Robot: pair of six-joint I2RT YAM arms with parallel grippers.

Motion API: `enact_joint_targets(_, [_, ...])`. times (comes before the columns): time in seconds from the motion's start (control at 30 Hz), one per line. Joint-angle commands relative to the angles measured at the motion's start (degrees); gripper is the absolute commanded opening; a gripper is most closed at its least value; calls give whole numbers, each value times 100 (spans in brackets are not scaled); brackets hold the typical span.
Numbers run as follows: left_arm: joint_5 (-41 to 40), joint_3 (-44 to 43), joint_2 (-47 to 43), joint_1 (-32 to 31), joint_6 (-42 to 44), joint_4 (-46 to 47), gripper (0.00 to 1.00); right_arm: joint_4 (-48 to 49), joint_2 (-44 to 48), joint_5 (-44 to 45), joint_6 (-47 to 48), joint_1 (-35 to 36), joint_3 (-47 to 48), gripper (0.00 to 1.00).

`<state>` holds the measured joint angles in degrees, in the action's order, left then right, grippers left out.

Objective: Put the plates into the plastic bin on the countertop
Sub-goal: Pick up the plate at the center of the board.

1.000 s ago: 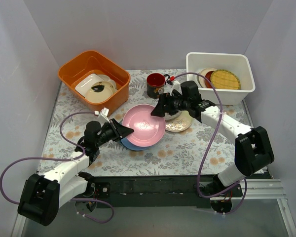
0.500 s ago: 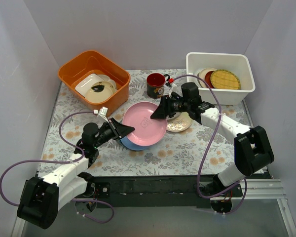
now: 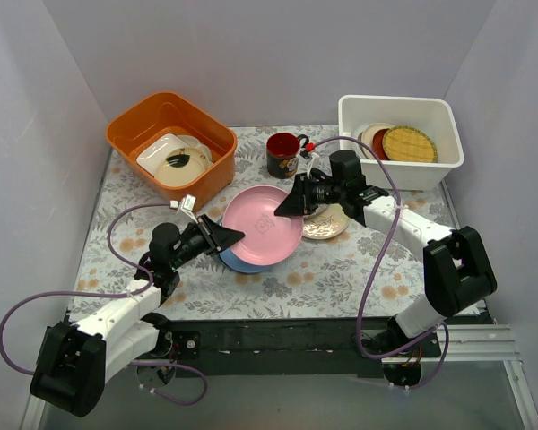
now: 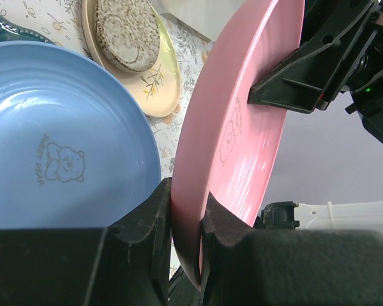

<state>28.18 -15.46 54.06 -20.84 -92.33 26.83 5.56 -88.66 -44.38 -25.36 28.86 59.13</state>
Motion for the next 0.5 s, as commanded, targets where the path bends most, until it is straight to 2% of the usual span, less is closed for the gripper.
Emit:
enact_joint_targets(0.0, [-85,-167,-186,-25,154,-37,0,261,-37,-106,-118,-74,-7,1])
enact_joint_targets(0.1, [-94,-185,-203,-34,163,-90,0,270,-37,-106,-127,-74,-7,1])
enact_joint_targets(0.13, [-103,-185,-212,-25,172,-99,7,279,-28,-115,-135,-74,-7,1])
enact_joint_targets(0.2, [-94,-185,-212,-25,189,-90,12,279,-28,-115,-135,-74,-7,1])
enact_joint_targets(0.23, [-94,-168,-221,-25,190,-90,22,279,-28,-115,-135,-82,-7,1])
enact_joint_targets(0.33, [-94,-159,-230,-25,181,-81,32,270,-2,-115,-135,-74,-16,1])
enact_joint_targets(0.37, [-85,-150,-238,-25,189,-81,42,270,-2,-115,-127,-74,-25,1])
enact_joint_targets(0.43, [-85,-150,-238,-25,190,-81,51,270,7,-115,-127,-82,-33,1])
enact_joint_targets(0.47, [-85,-141,-238,-25,190,-73,61,270,7,-106,-118,-82,-34,1])
